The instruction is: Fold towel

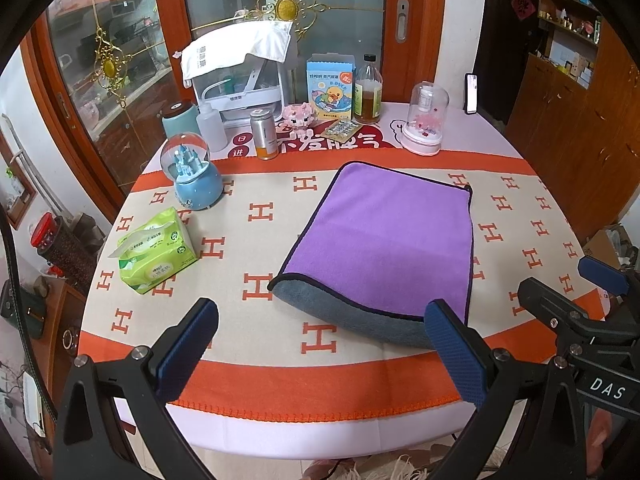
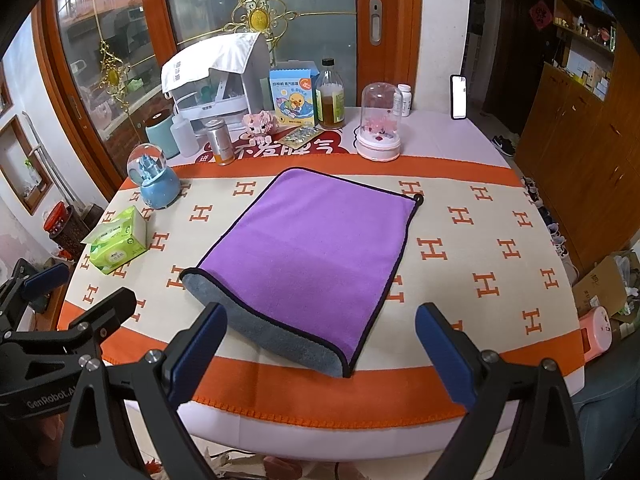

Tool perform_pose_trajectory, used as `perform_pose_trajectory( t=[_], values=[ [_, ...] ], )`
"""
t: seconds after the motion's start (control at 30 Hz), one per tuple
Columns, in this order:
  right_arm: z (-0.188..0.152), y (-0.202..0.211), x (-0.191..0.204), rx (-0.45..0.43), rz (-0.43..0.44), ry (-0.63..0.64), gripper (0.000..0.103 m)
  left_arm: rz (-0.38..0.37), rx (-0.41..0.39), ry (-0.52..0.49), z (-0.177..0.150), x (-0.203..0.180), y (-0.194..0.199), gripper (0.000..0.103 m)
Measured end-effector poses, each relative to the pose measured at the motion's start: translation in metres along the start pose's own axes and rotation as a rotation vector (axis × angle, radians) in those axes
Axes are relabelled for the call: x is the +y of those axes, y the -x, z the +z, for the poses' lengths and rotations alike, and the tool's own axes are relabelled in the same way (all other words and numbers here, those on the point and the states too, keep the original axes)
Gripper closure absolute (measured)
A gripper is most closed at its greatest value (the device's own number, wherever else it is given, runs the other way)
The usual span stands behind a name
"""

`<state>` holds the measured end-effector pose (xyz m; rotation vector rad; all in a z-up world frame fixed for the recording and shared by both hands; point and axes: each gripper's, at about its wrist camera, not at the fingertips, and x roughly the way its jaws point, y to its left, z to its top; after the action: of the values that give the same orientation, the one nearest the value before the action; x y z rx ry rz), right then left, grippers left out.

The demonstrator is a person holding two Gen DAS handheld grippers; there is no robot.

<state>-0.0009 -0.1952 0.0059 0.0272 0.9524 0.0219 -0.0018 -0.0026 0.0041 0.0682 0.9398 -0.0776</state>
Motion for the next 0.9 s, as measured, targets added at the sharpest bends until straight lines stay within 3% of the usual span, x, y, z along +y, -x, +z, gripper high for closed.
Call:
perform_pose_trajectory(
  t=[0.9],
  values=[
    [-0.002,0.011,-0.001,-0.020,-0.001,-0.021,0.007,-0.021,-0.021,-0.006,-0.004,0.001,0.010,0.001]
  ],
)
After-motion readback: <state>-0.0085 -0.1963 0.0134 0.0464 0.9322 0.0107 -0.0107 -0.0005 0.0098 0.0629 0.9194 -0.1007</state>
